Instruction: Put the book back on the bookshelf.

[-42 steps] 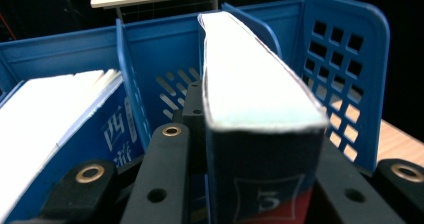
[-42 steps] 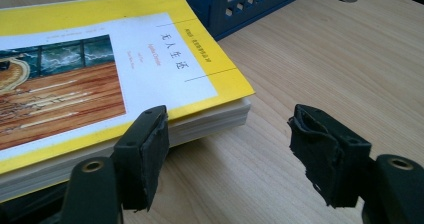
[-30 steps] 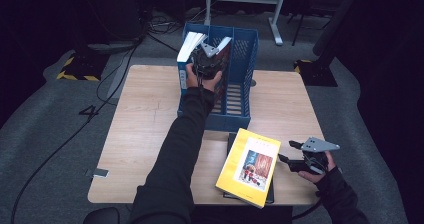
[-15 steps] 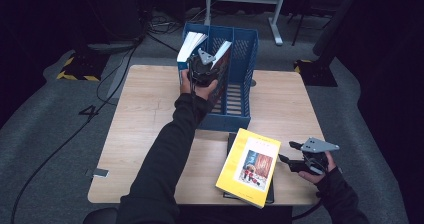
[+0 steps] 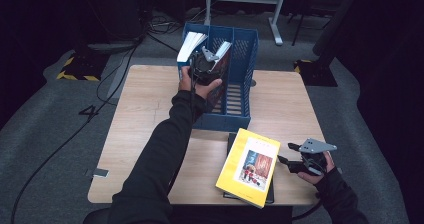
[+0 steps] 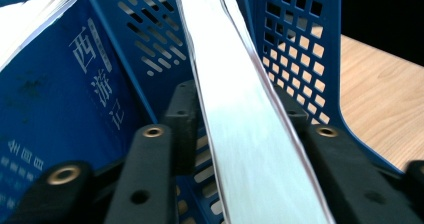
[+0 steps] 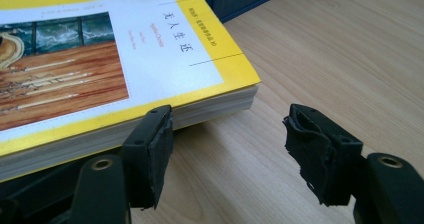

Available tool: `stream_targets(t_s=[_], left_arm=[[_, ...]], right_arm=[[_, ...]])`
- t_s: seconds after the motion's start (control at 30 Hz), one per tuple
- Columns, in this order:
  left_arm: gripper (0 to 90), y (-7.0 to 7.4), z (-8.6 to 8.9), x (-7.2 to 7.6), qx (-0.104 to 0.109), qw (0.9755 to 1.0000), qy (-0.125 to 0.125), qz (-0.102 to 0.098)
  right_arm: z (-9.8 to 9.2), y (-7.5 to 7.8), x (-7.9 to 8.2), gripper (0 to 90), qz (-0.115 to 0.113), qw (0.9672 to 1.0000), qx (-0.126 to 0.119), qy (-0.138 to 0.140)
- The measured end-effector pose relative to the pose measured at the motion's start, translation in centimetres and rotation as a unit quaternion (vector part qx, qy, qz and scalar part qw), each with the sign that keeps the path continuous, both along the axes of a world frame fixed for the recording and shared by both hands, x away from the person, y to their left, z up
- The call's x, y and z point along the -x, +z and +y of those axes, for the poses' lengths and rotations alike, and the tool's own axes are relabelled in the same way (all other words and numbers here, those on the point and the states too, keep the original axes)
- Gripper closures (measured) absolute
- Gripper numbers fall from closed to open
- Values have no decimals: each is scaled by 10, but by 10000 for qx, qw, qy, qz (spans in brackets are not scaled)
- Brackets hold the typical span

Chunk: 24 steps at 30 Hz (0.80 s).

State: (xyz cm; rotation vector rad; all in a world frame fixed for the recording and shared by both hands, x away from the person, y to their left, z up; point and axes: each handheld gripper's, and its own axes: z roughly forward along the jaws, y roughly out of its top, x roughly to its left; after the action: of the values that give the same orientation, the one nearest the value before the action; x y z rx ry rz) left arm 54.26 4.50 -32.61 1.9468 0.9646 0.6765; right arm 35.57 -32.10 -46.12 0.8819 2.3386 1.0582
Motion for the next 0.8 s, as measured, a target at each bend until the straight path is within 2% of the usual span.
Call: stream_targets(t_s=[0.1,0.27,0.4,0.5,0.6,0.8], left_arm=[[569,4,-1,-4,-47,10000,25,67],[569,11,-9,-12,-501,9984,62,240],[643,14,-12,-16,-514,9979,37,388],[689,15,-15,-17,-615,9971,71,436],[710,15,-17,-16,-576,9973,82,448],[730,11,-10,-19,-233,9988,305,311]], right_arm=[[-1,0,0,353,21,10000,-28,7],[1,1,0,365,4,10000,-39,74],[1,1,0,365,-12,9999,-78,87],[1,1,0,365,-3,9999,-88,93],[1,1,0,364,9,9999,-104,101],[1,1,0,363,21,9998,-117,131]])
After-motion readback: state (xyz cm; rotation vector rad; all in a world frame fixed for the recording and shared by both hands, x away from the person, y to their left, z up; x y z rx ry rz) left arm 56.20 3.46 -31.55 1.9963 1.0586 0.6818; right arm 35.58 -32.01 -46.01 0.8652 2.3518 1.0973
